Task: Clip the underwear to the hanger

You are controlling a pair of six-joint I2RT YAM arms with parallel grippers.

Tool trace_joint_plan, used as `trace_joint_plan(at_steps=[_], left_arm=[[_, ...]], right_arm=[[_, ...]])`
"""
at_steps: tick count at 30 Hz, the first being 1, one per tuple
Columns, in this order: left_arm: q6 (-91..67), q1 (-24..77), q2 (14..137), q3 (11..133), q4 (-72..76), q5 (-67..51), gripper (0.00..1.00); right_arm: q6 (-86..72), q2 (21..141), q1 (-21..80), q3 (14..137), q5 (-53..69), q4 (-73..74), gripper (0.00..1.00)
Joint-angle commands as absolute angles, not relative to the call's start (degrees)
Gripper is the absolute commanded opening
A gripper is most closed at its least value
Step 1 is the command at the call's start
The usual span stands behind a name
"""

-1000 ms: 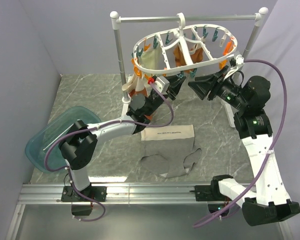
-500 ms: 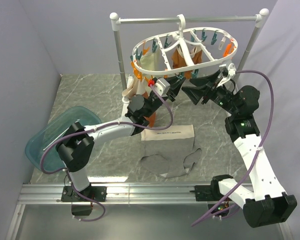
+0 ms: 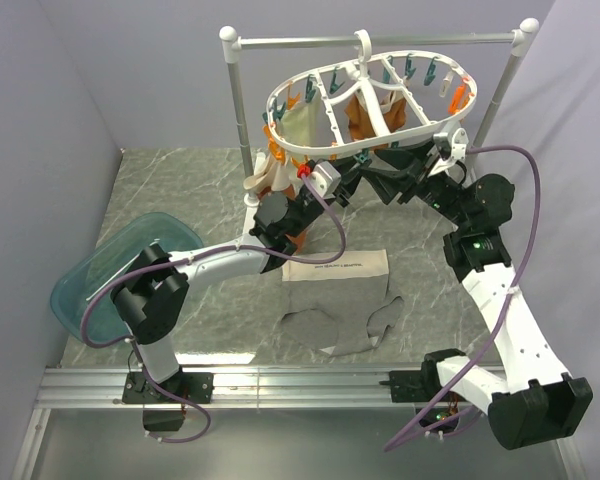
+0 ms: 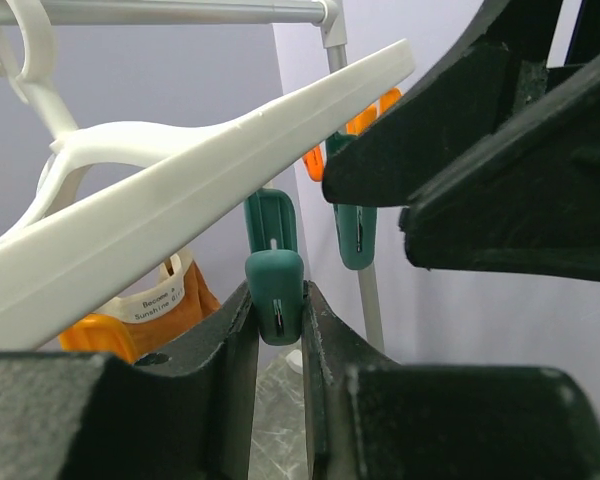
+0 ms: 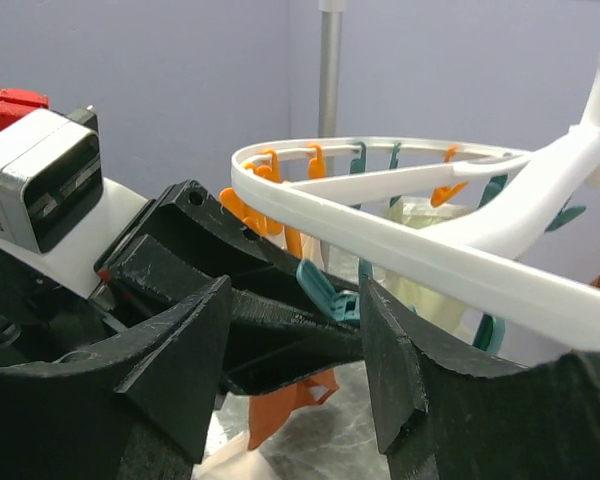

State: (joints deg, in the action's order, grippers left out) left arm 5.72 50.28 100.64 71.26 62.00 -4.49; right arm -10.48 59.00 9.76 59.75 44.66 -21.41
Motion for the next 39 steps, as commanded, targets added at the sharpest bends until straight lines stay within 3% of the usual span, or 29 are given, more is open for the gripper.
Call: trace_joint_plan(at_steps=[1, 30, 39], left_arm=[[7.47, 51.33, 98.09, 70.23, 65.13, -8.61, 0.00], [8.09, 51.24, 97.82, 69.26, 64.51, -10.72, 0.00], [8.17, 51.33, 97.91, 69.35, 63.02, -11.69, 0.00]], right_arm=[[-7.65, 59.06, 10.72, 59.33, 44.47, -26.89, 0.61], [-4.83, 63.02, 14.24, 60.29, 33.75, -26.09, 0.58], [-5.36, 63.72, 15.38, 61.26, 31.11, -25.84, 0.51]])
